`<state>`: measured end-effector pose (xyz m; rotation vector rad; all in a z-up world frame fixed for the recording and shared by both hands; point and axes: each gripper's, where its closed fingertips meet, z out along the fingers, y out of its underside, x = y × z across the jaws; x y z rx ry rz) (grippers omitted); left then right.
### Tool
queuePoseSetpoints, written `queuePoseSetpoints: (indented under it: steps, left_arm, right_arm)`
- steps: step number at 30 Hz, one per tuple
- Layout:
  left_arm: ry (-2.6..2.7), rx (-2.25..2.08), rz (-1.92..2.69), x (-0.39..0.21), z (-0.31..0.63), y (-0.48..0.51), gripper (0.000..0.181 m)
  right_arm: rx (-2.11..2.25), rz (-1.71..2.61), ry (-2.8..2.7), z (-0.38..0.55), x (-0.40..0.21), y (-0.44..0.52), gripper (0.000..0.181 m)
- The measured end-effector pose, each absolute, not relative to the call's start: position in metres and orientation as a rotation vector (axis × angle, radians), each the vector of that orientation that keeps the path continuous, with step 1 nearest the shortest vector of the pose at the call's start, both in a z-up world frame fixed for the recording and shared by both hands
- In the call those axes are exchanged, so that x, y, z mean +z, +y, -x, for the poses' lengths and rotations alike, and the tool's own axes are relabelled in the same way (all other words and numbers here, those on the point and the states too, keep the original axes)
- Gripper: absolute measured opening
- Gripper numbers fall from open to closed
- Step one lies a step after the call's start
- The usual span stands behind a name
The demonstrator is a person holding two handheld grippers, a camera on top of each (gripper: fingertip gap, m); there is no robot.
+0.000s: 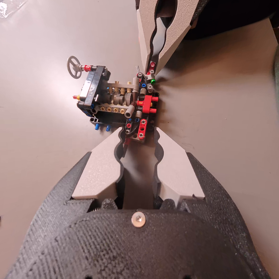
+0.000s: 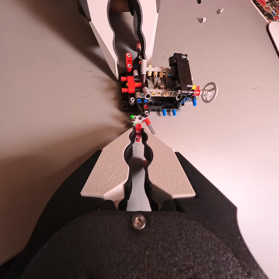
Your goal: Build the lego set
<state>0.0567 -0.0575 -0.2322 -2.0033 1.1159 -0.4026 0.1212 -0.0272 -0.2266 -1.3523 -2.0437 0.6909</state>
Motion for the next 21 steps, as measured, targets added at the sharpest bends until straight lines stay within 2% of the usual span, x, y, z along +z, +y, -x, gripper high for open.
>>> queuePoseSetpoints:
  steps: [14, 21]
  left_arm:
    - [1.101, -0.397, 2.016, -0.233, -0.057, -0.057, 0.036]
    - [1.100, -0.391, 2.016, -0.233, -0.058, -0.057, 0.036]
  right_arm:
    - [0.695, 1.348, -2.051, -0.124, -0.225, -0.027, 0.006]
    - [0.842, 1.304, -1.949, -0.116, -0.197, -0.031, 0.006]
